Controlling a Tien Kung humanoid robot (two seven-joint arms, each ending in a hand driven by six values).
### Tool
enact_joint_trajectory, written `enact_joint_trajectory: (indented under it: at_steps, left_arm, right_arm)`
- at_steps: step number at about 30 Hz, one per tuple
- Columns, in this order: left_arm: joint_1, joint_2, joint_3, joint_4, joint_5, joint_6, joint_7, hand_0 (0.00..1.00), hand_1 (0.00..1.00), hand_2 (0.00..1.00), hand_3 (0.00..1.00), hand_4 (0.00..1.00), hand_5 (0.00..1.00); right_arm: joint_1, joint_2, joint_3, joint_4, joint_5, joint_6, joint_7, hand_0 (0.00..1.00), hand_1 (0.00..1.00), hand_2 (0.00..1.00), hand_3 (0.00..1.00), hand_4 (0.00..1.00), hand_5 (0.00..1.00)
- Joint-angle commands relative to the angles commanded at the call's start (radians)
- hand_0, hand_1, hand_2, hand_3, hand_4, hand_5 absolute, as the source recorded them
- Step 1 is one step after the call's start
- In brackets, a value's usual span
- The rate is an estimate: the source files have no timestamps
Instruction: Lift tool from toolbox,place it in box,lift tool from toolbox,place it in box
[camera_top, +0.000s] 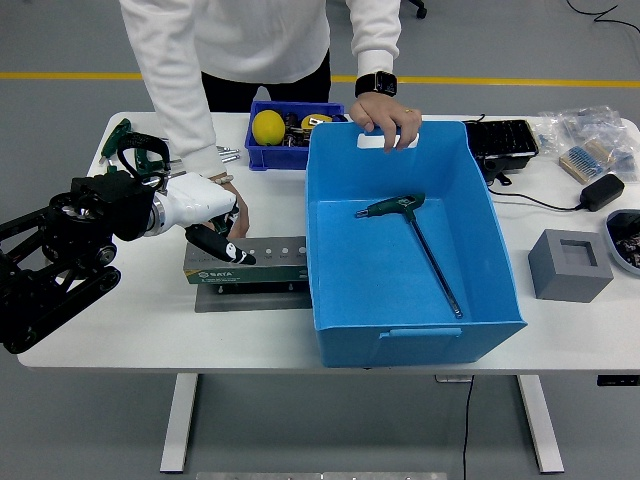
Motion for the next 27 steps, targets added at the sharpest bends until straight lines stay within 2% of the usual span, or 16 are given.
enact_joint_trajectory:
  at_steps: [5,13,14,19,20,25,26,27]
  left_arm:
    - [-0.003,-0.008,0.002,-0.002,-0.003,0.004,-0.002,0.739,0.582,0.537,0.451,0.970,0.940]
    - [-0.007,0.004,0.014,0.000,0.051,-0.007,0.004,0.737,0.581,0.523,0.428,0.972,0.944]
    - [-0.007,0.005,0.016,0.000,0.054,-0.008,0.004,0.732,0.549,0.442,0.345,0.975,0.947]
    - [-0.011,0.007,0.028,0.002,0.058,-0.008,0.005,0.732,0.549,0.442,0.345,0.975,0.947]
    - [-0.011,0.007,0.028,0.002,0.059,-0.007,0.005,0.719,0.477,0.340,0.294,0.976,0.948]
    - [-0.011,0.011,0.031,0.002,0.061,-0.005,0.005,0.719,0.477,0.340,0.294,0.976,0.948]
    - [-0.011,0.012,0.031,0.001,0.061,-0.003,0.004,0.680,0.319,0.235,0.239,0.978,0.949]
    - [-0.011,0.012,0.032,0.001,0.061,-0.002,0.004,0.680,0.319,0.235,0.239,0.978,0.949]
  right_arm:
    - [0.000,0.000,0.005,0.000,-0.008,0.000,-0.002,0.723,0.680,0.776,0.747,0.933,0.872]
    - [0.001,-0.001,0.003,0.000,-0.004,-0.001,-0.001,0.722,0.680,0.776,0.745,0.931,0.870]
    - [0.001,-0.001,0.003,0.000,-0.004,-0.001,-0.001,0.722,0.680,0.776,0.745,0.931,0.870]
    - [0.002,-0.001,0.006,0.000,-0.009,0.000,-0.002,0.722,0.680,0.776,0.745,0.931,0.870]
    - [0.002,-0.001,0.006,0.000,-0.010,0.000,-0.002,0.722,0.680,0.776,0.744,0.931,0.871]
    - [0.002,-0.001,0.005,0.000,-0.007,-0.001,-0.001,0.722,0.680,0.776,0.744,0.931,0.871]
    - [0.002,-0.001,0.004,0.000,-0.006,-0.001,-0.001,0.722,0.680,0.776,0.744,0.930,0.870]
    - [0.002,-0.001,0.005,0.000,-0.006,-0.001,-0.001,0.722,0.680,0.776,0.744,0.930,0.870]
